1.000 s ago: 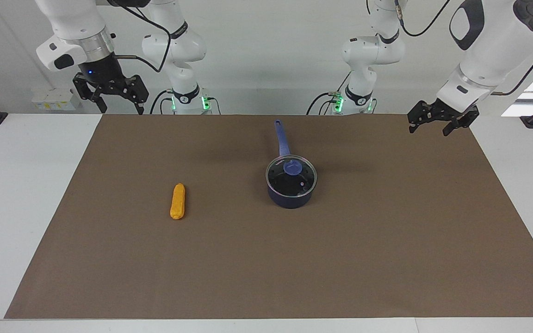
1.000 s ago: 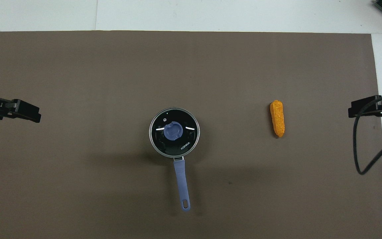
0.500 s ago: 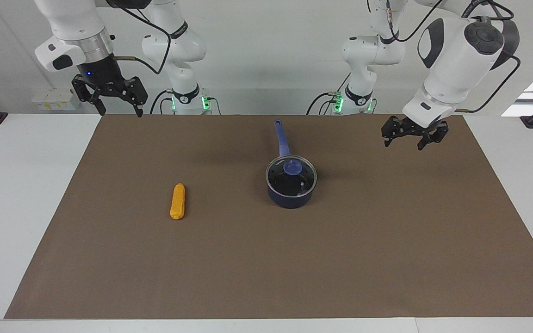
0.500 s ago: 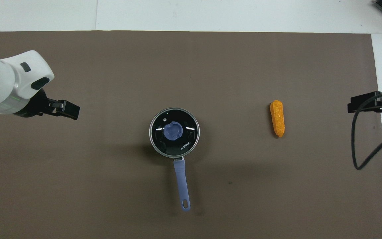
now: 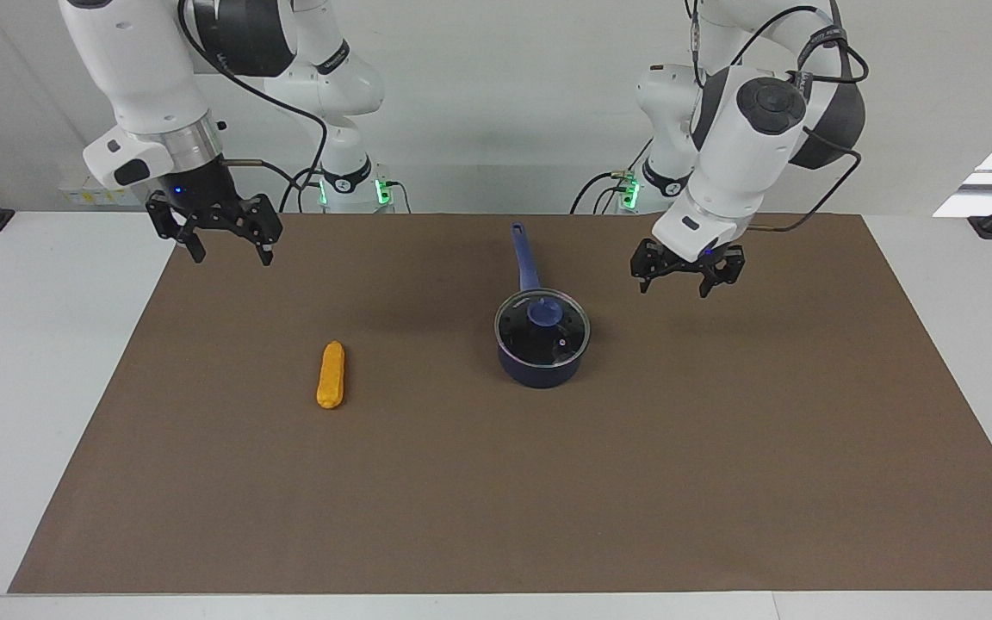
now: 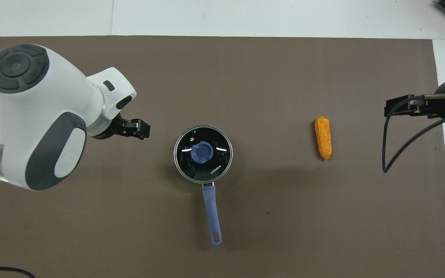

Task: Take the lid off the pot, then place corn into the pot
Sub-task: 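Reach the left gripper to the pot lid while the right gripper reaches the corn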

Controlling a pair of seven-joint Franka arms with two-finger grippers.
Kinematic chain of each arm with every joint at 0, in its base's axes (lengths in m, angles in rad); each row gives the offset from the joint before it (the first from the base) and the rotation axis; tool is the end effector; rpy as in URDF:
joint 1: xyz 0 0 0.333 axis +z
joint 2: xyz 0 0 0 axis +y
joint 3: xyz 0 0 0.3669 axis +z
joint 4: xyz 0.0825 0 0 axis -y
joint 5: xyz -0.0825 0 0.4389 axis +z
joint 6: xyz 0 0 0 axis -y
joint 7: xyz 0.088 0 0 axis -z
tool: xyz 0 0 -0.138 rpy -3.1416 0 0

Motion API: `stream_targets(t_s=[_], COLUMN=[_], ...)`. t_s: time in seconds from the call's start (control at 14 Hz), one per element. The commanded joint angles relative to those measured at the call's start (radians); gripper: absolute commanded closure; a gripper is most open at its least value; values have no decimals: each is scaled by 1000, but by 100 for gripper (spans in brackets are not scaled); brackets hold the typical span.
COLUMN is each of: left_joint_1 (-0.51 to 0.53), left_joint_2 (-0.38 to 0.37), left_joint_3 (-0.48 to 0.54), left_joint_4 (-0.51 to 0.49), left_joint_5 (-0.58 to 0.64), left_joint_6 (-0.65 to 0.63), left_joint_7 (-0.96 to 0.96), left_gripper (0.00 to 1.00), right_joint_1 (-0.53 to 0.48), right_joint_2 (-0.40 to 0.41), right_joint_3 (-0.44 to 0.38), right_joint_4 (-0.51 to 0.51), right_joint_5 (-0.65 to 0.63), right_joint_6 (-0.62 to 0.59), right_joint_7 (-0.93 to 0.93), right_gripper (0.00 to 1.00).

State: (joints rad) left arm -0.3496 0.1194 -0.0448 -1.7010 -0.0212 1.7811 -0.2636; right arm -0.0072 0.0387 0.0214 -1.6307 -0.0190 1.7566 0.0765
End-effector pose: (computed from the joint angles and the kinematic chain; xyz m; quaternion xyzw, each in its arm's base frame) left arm 0.6031 -0.2524 0.5177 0.9977 -0.0628 -0.0227 0.0060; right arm 0.6412 0.0066 0.6055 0.9986 -0.0298 0.0440 0.0070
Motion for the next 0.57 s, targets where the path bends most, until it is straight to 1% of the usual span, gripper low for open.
stream_targets(t_s=[0.0,0.14,0.21,0.43,0.5], left_joint_1=[-81,-126,-147,-219,-244], left_joint_2=[55,92,106,152,178], left_joint_3=[16,16,16,16,17], left_joint_4=[12,26,34,55,79], left_joint_5=[17,17,18,18,18], left_joint_6=[50,82,87,103,101], left_joint_7=[-121,-213,-253,-371,-400], left_gripper=[0,0,0,0,0], right_joint_1=[-14,-1,10,36,38], right_joint_2=[39,61,75,118,125], right_joint_3=[14,14,14,14,15], right_joint_4=[-47,-104,-127,-196,-219], right_joint_5=[10,10,10,10,8], right_joint_6=[88,164,187,308,349], right_joint_7=[6,-4,-12,-20,-21], right_gripper=[0,0,0,0,0])
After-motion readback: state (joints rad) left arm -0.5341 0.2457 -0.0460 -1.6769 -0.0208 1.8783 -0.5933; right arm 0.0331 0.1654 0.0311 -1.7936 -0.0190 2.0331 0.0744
